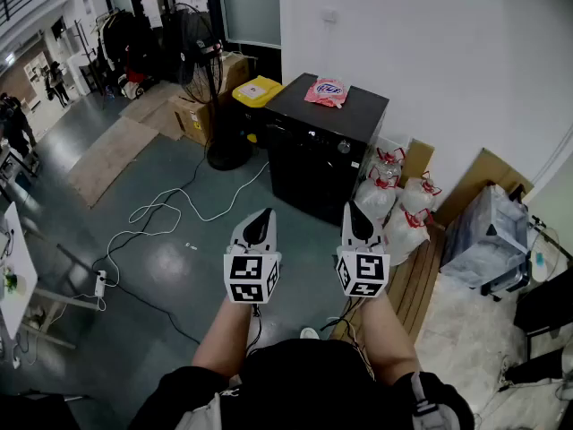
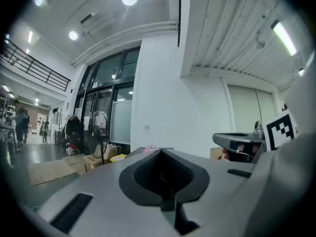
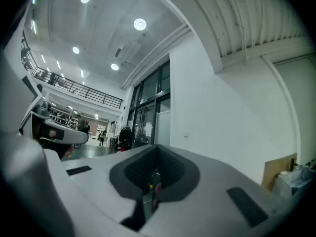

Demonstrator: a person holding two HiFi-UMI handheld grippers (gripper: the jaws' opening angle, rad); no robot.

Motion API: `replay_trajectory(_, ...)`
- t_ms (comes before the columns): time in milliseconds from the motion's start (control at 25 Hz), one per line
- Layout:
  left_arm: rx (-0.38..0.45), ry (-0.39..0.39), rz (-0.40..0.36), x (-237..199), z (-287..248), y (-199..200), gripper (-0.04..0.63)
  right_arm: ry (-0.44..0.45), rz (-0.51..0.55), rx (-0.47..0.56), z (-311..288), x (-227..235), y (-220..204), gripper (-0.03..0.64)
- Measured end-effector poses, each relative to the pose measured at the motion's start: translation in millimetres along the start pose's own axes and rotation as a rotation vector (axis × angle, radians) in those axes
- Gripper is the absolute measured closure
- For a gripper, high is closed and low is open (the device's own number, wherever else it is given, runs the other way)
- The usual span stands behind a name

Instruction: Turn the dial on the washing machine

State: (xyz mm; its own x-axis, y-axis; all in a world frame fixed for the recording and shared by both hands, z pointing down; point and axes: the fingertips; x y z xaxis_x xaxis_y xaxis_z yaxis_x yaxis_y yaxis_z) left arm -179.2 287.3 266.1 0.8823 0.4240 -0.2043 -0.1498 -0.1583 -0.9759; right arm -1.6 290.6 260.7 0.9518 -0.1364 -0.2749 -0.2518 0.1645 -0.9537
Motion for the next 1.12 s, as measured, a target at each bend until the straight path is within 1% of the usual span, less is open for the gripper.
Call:
replay_trajectory(160, 0.003, 0.001, 0.004, 2, 14, 1, 0.583, 0.021, -0.022, 0.028, 12, -6, 7, 0.617)
replay_trajectory(520, 0.005, -0.013, 0.01, -3, 41, -1, 0.583, 0.027, -0.007, 0.018, 31, -31, 11, 0.617)
replay_trajectory(800, -0.005, -0.018, 0.006, -12, 54, -12, 0.583, 0.024, -0.004, 0.016, 41, -48, 9, 0.617)
replay_trajectory(920, 0.009, -0.021, 0.0, -15, 55, -8, 0.583, 0.021, -0.004, 0.034, 39, -50, 13, 0.617)
replay_trajectory(1120, 0.04, -0.029, 0.002, -19, 49, -1, 0.583, 0.024, 0.032, 0.058, 31, -51, 18, 0.617)
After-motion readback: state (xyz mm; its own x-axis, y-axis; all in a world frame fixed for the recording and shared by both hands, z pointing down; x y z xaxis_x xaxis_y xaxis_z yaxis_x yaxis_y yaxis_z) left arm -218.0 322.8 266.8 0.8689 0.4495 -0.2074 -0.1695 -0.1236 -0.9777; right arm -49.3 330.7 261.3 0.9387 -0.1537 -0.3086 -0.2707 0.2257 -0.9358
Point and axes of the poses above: the fingertips, and each gripper's own axes: z backward along the fingers, x to its right, y out of its top, and after that the axes turned 12 degrees about z, right-handed
